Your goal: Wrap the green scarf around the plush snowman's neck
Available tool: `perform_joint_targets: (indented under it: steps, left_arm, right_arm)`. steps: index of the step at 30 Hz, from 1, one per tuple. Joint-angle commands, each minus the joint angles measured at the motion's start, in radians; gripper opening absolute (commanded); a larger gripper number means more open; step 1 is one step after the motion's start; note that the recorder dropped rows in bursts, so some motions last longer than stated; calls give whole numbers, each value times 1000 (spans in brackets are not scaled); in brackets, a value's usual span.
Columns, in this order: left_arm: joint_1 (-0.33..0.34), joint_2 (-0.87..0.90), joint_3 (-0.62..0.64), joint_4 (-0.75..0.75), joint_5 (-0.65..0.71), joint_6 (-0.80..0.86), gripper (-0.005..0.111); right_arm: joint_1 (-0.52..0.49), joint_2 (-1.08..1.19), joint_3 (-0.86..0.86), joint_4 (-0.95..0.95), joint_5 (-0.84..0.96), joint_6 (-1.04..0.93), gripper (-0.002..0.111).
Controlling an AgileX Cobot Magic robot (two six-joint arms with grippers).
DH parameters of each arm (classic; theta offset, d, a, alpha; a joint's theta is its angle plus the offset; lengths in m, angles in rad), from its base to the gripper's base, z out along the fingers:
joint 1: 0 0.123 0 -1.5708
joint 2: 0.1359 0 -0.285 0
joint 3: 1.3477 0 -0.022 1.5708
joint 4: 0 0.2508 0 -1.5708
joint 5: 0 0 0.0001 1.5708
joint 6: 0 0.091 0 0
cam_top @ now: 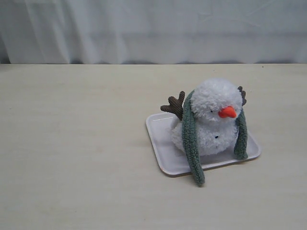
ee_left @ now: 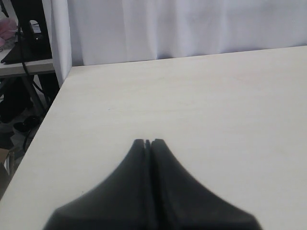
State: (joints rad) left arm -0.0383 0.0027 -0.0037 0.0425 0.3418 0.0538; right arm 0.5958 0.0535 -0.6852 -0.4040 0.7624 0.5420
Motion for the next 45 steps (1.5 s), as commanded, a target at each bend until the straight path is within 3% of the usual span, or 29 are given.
perform_joint_targets:
  steps: [1, 6, 12, 19, 22, 25, 32, 36, 39, 45]
  left_arm:
    - [-10, -3, 4, -1, -11, -2, 0]
    - [-8, -3, 4, 2, -11, -2, 0]
    - [-8, -3, 4, 0, -11, -2, 0]
    - [-8, -3, 4, 0, -11, -2, 0]
    - [-8, -3, 4, 0, -11, -2, 0]
    - [-8, -3, 4, 0, -11, -2, 0]
    - [-8, -3, 4, 0, -11, -2, 0]
    - [-8, -3, 4, 0, -11, -2, 0]
    - [-8, -3, 4, 0, -11, -2, 0]
    - [-8, -3, 4, 0, -11, -2, 0]
  right_arm:
    - [-3, -53, 2, 8, -2, 2, 4]
    - [-49, -53, -15, 12, 7, 2, 4]
    - [-190, -53, -15, 69, 7, 2, 4]
    - [-367, -53, -7, 335, 7, 2, 4]
    - [-456, -53, -7, 545, 7, 2, 4]
    - [-496, -53, -7, 640, 6, 2, 4]
    - [-503, -53, 20, 568, -170, -179, 4]
    - [-503, -53, 191, 568, -500, -488, 4]
    - [-524, -53, 286, 562, -639, -679, 4]
    - [-552, -53, 445, 297, -702, -750, 4]
